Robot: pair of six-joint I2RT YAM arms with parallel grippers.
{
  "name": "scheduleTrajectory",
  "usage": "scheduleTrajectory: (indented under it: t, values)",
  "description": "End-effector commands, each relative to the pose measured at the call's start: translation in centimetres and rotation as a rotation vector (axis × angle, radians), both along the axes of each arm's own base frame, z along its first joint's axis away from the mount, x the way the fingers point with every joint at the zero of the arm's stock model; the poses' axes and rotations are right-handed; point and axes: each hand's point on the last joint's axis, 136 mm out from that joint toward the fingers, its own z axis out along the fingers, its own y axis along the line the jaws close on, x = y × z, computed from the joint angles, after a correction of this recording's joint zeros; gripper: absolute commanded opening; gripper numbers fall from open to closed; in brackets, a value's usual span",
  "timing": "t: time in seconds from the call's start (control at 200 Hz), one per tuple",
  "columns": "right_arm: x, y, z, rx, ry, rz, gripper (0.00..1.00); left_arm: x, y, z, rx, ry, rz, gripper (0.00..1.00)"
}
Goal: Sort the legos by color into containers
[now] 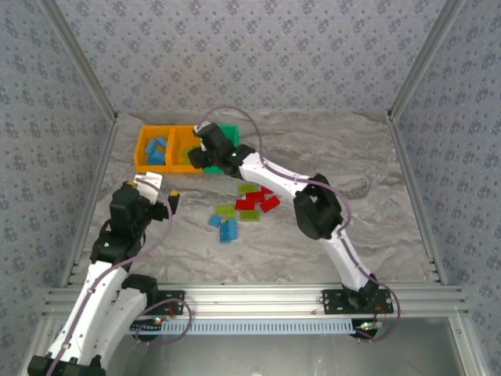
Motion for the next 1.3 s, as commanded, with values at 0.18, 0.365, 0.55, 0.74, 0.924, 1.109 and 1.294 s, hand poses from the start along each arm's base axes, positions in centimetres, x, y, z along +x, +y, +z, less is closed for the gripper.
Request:
scheduleTrajectory:
  t: [0.18, 0.365, 0.55, 0.74, 0.924, 1.109, 1.294]
  values:
    - [2.7, 1.9, 0.2, -0.066, -0.012, 0.043, 0.85, 0.3, 0.1, 1.0, -0.007, -0.043, 0.016, 0.99]
    - [1.9, 0.1, -0.2, -0.118, 0.024, 0.054, 0.83, 0.3, 0.0, 1.1, -0.011, -0.047, 0.006, 0.99]
    - [-1.1, -2.9, 0.1, -0.308, 0.071, 0.141, 0.87, 0.1, 0.1, 1.4, -0.002, -0.056, 0.006, 0.99]
    - [-5.1, -9.2, 2.8, -0.483, 0.185, 0.19, 0.91, 0.2, -1.5, 0.3, -0.043, 0.006, -0.07, 0.99]
    - [-10.1, -14.1, 4.4, -0.571, 0.368, 0.302, 0.95, -0.5, -7.1, -2.2, -0.219, 0.3, -0.296, 0.99]
    - [-15.3, -18.6, 5.5, -0.609, 0.422, 0.33, 0.99, -1.2, -9.2, -3.9, -0.286, 0.506, -0.217, 0.99]
    - [-19.2, -19.8, 6.8, -0.404, 0.417, 0.31, 1.0, -1.6, -11.5, -7.5, -0.369, 0.588, -0.154, 0.89]
